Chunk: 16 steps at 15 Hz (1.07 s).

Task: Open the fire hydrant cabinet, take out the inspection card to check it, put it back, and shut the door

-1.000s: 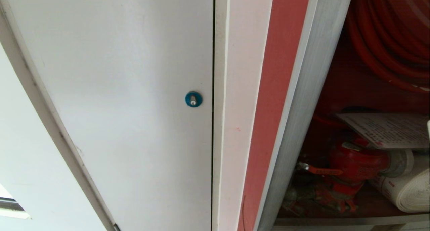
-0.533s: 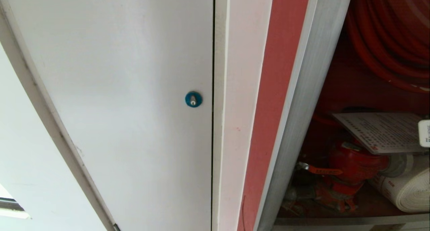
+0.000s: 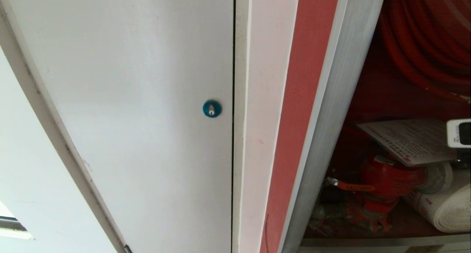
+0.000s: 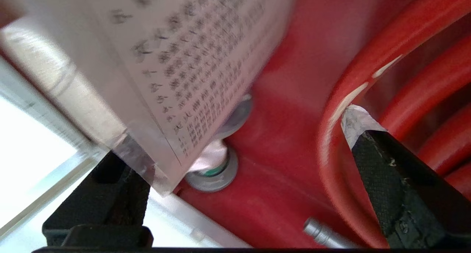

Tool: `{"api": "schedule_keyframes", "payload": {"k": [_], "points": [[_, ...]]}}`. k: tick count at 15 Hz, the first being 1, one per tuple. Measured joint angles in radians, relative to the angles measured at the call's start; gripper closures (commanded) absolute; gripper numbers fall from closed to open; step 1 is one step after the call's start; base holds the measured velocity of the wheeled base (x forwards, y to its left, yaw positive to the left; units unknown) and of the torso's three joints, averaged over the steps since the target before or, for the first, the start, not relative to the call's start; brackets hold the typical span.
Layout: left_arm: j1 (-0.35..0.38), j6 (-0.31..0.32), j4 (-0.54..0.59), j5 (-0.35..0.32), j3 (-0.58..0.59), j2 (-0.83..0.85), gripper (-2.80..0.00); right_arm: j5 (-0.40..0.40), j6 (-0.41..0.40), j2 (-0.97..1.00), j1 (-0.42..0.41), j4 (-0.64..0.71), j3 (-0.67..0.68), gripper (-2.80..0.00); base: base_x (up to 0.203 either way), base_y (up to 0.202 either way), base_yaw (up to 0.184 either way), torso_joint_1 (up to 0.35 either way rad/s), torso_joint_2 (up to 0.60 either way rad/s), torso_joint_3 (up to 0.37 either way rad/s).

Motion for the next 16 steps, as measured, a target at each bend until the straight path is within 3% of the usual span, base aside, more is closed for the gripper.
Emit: {"api": "schedule_keyframes", "payload": {"k": [16], "points": [[0.0, 0.0, 0.0, 0.0, 0.0, 0.0, 0.0, -0.001, 0.043, 0.061, 0.0, 0.013, -0.038, -2.8, 0.0, 0.0, 0.0, 0.0, 0.0, 0.0]]}}
